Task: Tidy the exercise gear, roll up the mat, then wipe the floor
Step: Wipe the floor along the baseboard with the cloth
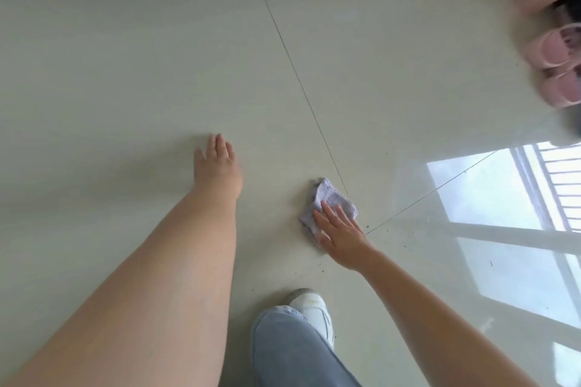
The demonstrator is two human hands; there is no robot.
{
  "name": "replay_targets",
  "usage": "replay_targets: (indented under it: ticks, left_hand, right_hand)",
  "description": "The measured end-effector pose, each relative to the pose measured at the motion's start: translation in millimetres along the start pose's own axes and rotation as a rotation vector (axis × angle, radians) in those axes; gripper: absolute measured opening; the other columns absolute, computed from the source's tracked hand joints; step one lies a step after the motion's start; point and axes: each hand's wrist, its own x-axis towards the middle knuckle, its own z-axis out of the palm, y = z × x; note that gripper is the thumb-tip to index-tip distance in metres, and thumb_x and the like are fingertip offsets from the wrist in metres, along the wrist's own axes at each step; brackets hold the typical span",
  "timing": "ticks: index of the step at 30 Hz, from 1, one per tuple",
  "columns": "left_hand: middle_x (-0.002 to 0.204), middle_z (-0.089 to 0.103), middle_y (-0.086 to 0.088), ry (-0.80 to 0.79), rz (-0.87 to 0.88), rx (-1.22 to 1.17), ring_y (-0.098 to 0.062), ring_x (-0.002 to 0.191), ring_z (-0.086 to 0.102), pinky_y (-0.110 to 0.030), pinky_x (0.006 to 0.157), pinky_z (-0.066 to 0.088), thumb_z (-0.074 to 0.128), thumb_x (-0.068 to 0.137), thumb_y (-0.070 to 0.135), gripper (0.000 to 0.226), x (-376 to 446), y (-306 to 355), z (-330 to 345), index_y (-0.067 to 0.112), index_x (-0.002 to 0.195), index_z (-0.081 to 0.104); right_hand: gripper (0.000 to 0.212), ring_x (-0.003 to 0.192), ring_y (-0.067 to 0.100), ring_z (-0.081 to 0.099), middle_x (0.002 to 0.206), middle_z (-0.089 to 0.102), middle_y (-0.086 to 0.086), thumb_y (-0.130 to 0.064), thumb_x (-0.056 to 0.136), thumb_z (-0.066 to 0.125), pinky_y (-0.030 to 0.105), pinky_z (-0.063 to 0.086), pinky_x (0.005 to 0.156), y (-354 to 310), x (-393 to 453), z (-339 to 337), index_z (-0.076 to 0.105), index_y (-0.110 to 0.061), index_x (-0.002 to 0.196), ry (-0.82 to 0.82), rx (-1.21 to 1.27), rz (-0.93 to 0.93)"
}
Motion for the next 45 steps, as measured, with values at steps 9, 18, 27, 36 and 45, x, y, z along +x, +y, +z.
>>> replay_targets:
  ticks: [9, 18, 27, 36, 45]
  left_hand:
    - [0.159, -0.009, -0.01, 0.032, 0.234, 0.117, -0.023, 0.148, -0.009, -0.038, 0.12, 0.005, 0.027, 0.103, 0.02, 0.059, -14, 39, -46, 0.003, 0.15, -0.002]
    - [0.159, -0.01, -0.012, -0.041, 0.152, 0.066, -0.024, 0.148, -0.009, -0.037, 0.12, 0.01, 0.031, 0.101, 0.032, 0.066, 29, 75, -28, 0.001, 0.15, -0.002]
    - [0.158, -0.008, -0.018, 0.094, -0.063, -0.064, -0.029, 0.148, -0.006, -0.04, 0.119, 0.008, 0.038, 0.098, 0.036, 0.072, 59, 108, -8, -0.001, 0.15, 0.003]
    - [0.157, -0.014, -0.018, 0.03, -0.103, -0.075, -0.028, 0.148, -0.008, -0.036, 0.12, 0.008, 0.037, 0.1, 0.032, 0.071, 64, 112, -12, 0.0, 0.15, -0.002]
    - [0.157, -0.02, -0.011, 0.026, -0.03, -0.111, -0.022, 0.148, -0.011, -0.031, 0.119, 0.005, 0.034, 0.101, 0.018, 0.065, 65, 91, -9, 0.005, 0.149, -0.008]
  right_hand:
    - [0.055, 0.148, 0.019, -0.001, 0.16, -0.002, -0.002, -0.039, 0.101, 0.023, 0.036, 0.008, 0.119, 12, -39, -57, 0.007, -0.022, 0.15, -0.048, -0.305, -0.053]
    - [0.066, 0.144, 0.028, 0.025, 0.154, 0.028, 0.006, -0.048, 0.089, 0.013, 0.037, 0.028, 0.115, 25, 30, -4, 0.038, -0.019, 0.142, -0.014, -0.315, -0.544]
    - [0.083, 0.13, 0.007, -0.028, 0.15, -0.02, -0.007, -0.055, 0.076, -0.007, 0.025, -0.02, 0.109, 158, 99, -45, -0.003, -0.015, 0.149, 0.44, 0.217, -0.026]
    - [0.045, 0.132, 0.026, 0.04, 0.146, 0.04, 0.001, -0.024, 0.098, 0.016, 0.033, 0.025, 0.109, 73, 115, -40, 0.052, -0.018, 0.125, 0.477, 0.028, -0.607]
    - [0.045, 0.146, 0.03, -0.012, 0.157, -0.013, 0.015, -0.016, 0.101, 0.031, 0.033, -0.005, 0.119, 46, 219, -203, 0.029, -0.016, 0.146, 0.514, 0.149, -0.552]
